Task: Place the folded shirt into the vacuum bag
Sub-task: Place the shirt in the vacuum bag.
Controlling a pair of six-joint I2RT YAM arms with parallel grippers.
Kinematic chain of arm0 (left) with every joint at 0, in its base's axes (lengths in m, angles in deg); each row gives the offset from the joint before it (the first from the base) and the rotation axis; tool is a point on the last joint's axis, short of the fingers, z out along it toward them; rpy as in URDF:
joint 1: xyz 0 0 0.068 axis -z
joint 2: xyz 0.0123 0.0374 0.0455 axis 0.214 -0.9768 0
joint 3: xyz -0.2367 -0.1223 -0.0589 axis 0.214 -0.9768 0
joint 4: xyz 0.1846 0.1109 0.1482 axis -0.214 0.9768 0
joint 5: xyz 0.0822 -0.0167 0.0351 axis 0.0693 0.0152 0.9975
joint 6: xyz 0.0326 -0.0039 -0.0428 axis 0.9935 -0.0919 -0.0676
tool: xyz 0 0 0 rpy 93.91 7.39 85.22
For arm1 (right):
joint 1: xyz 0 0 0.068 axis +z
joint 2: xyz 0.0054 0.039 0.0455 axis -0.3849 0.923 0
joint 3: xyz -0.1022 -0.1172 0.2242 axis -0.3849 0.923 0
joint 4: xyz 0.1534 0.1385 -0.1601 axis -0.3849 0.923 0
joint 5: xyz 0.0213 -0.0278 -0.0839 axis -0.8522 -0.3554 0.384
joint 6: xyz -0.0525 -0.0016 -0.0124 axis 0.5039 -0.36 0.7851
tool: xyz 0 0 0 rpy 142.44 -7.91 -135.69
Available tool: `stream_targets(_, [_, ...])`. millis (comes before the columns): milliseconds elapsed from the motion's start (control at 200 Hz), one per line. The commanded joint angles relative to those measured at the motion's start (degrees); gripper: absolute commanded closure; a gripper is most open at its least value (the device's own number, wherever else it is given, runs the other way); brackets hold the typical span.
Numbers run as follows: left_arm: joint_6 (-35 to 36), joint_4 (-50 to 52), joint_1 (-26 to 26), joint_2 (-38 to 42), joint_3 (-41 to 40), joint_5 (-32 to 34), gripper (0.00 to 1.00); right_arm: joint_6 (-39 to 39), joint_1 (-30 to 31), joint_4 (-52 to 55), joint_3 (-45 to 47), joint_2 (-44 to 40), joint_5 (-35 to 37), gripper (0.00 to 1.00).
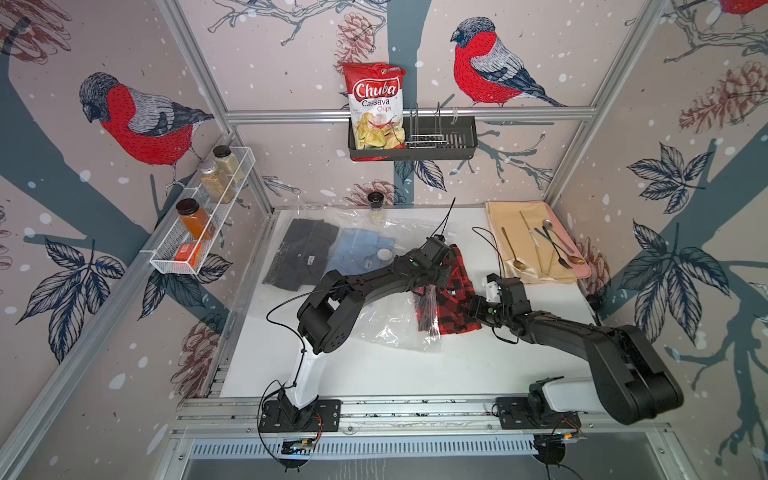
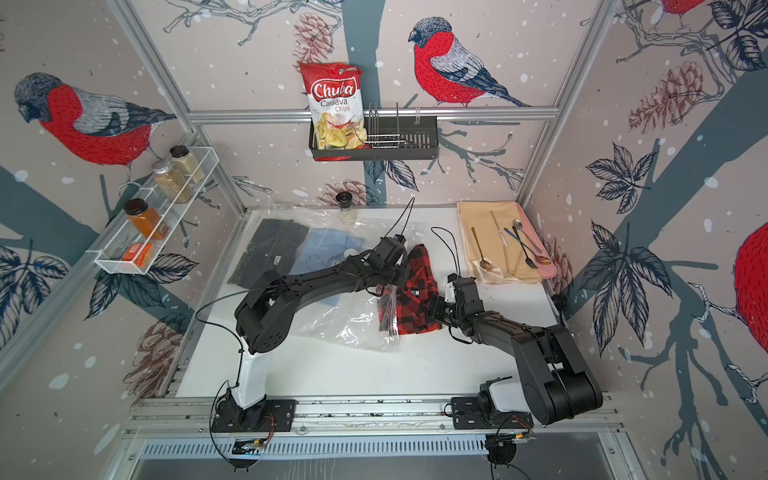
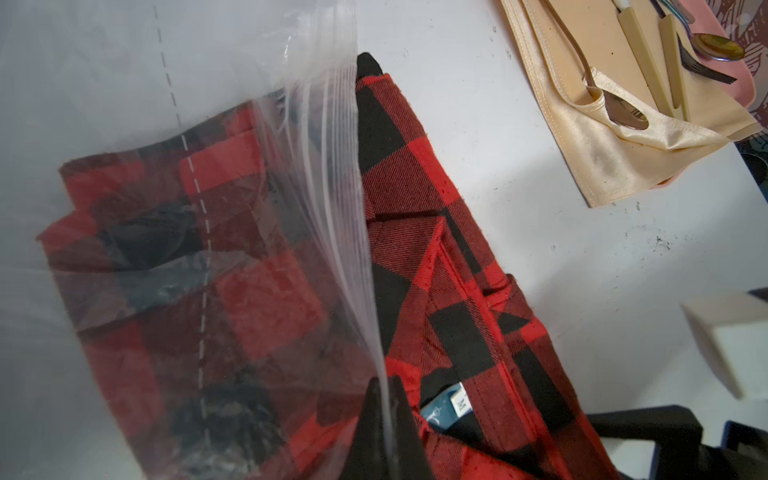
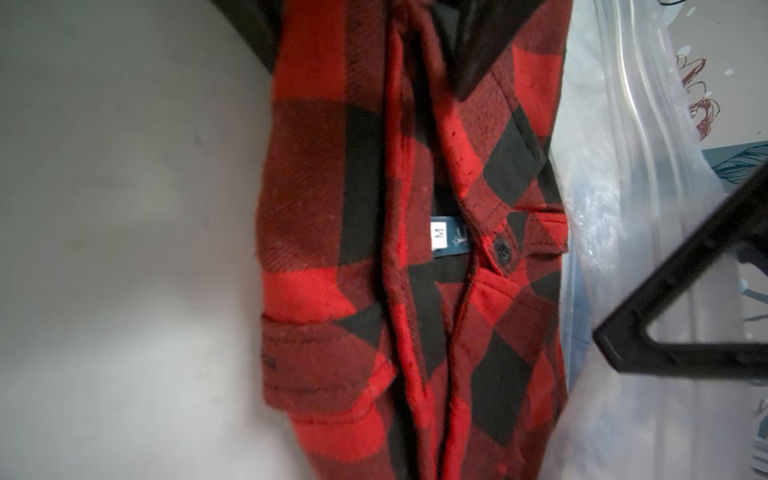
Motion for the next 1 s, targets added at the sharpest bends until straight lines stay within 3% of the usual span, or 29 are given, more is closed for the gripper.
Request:
stream_targets(0, [0.06,-1.19,0.10,-0.05,0.57,-0.58,1.00,-3.33,1.71,2.48,-0.36,0.11,-1.82,0.64])
stream_targets(105, [0.08,-0.98,0.06,0.39,0.39,-0.28,1.00,-4.55,3.22,1.19,-2.77,-0.91,-3.87,0.80])
stream_targets(205, [0.07,-0.97,0.07,0.91,0.14,-0.10,1.00,-6.00,4.66,-0.31,-5.39,-0.61,-5.91,0.84])
stream_targets(655, [0.09,0.09,0.59,2.88,0.41,-0.03,1.00,-13.18,8.71,-11.49,-8.45,10.12,-6.32,0.86])
stream_targets(996, [-0.03,0.01,0.94,3.65,0.48,-0.22,1.00,-23.71,10.57,-25.79,-7.25,13.61,-8.08,0.87])
